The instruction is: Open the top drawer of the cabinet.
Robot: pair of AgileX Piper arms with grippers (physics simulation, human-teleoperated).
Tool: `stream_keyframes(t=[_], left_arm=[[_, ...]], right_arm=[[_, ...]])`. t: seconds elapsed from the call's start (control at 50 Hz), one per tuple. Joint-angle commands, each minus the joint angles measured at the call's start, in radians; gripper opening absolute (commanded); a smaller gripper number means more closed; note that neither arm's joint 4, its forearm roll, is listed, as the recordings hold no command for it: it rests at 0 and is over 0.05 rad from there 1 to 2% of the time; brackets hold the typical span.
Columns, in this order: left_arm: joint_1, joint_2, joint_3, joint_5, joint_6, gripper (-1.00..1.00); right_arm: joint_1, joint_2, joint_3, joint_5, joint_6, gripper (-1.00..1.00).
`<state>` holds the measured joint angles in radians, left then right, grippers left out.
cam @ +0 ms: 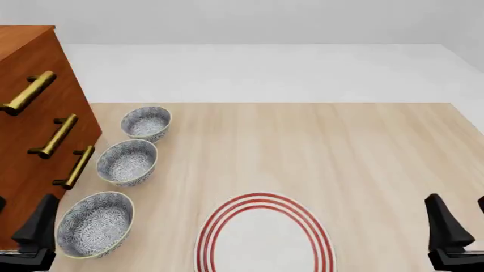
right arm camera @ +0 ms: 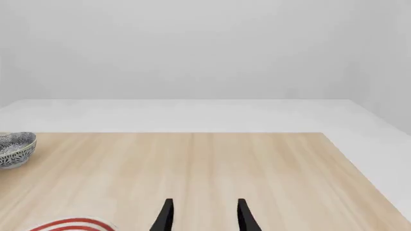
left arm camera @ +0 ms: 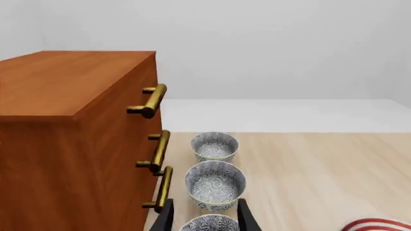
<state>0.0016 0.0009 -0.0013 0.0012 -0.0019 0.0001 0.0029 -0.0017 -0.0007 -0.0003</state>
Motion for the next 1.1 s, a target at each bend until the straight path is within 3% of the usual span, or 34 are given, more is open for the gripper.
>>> stream_keyframes(t=[0.02, 0.36, 0.46, 0.66, 0.74, 0.88, 0.94, 0.98, 1.02, 1.1], left_arm=[[0.005, 0.0, 0.0, 0.011, 0.001, 1.0], [0.011, 0.001, -0.009, 0.015, 0.017, 1.0], [0.016, 0.021, -0.017, -0.013, 0.06, 1.0], [0.012, 0.154, -0.01, -0.182, 0.16, 1.0], [0.015, 0.19, -0.015, -0.208, 0.165, 1.0], [0.027, 0.207, -0.013, -0.24, 0.237, 1.0], [0.05, 0.267, -0.011, -0.28, 0.213, 1.0], [0.026, 0.246, -0.001, -0.286, 0.28, 1.0], [0.027, 0.278, -0.003, -0.304, 0.263, 1.0], [0.028, 0.274, -0.001, -0.319, 0.323, 1.0]], right_arm=[[0.0, 0.005, -0.003, -0.001, -0.001, 1.0], [0.0, 0.005, -0.003, -0.001, -0.001, 1.0], [0.0, 0.004, -0.003, -0.001, -0.001, 1.0], [0.0, 0.005, -0.003, -0.001, -0.001, 1.0], [0.0, 0.005, -0.003, -0.001, -0.001, 1.0], [0.0, 0.004, -0.003, -0.001, 0.0, 1.0], [0.0, 0.005, -0.003, -0.001, 0.0, 1.0], [0.0, 0.004, -0.003, -0.001, 0.0, 1.0], [0.0, 0.004, -0.003, -0.001, 0.0, 1.0], [0.0, 0.005, -0.003, -0.001, -0.001, 1.0]])
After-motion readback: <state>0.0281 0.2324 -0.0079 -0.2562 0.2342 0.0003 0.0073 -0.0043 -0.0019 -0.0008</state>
